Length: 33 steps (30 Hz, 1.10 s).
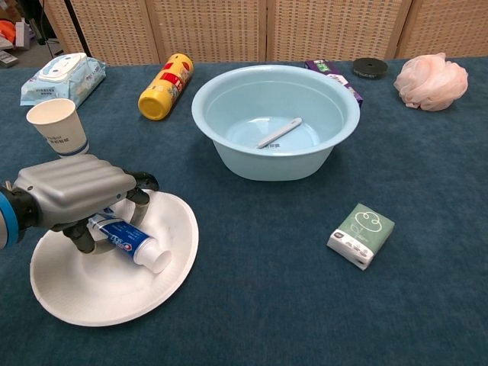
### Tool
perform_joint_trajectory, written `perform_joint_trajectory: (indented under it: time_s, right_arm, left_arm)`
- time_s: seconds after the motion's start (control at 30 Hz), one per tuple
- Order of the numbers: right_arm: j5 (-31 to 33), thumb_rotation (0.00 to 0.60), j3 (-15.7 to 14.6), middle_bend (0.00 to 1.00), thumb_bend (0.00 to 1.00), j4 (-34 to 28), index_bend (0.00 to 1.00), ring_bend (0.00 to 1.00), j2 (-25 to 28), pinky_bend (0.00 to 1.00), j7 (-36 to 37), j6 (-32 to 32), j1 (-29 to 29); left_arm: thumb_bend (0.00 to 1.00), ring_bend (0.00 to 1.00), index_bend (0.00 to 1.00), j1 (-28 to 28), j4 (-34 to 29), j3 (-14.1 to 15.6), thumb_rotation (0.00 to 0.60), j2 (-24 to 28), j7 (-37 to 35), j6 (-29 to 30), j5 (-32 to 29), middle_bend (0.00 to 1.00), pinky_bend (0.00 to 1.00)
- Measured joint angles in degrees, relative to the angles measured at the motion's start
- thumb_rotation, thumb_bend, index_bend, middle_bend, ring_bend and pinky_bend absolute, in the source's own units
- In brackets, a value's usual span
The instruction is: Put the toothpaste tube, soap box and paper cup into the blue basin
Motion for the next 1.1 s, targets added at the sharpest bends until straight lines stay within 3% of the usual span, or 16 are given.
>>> perform_joint_trajectory:
  time_s: [0.27,0.5,1.1]
  right_arm:
    - [0.1,0.600,0.2,0.00,0.26,0.1,0.11,0.00,0.0,0.11,0.2,0.1,0.0]
    - [0.3,0.600,0.3,0.00,0.26,-0.2,0.11,0.00,-0.2,0.11,-0.2,0.0,0.1]
    - [0.2,0.600,0.5,0.00,0.26,-0.1,0.11,0.00,-0.2,0.11,0.1,0.3,-0.1]
  left_arm:
    - [0.39,0.45,0.77,1.5,2.8,0.3,0.600,-2.4,-1.3,4.3,6.2,0.47,0.41]
    - [0.40,0.46,0.79,1.9,2.4,-0.3,0.600,-1.7,-2.2,5.3,8.3,0.49,0.42]
    - [0.40,0.48,0.82,-0.3,-8.2,-6.5,0.600,8.8,-1.5,6.7,9.6,0.51,0.43]
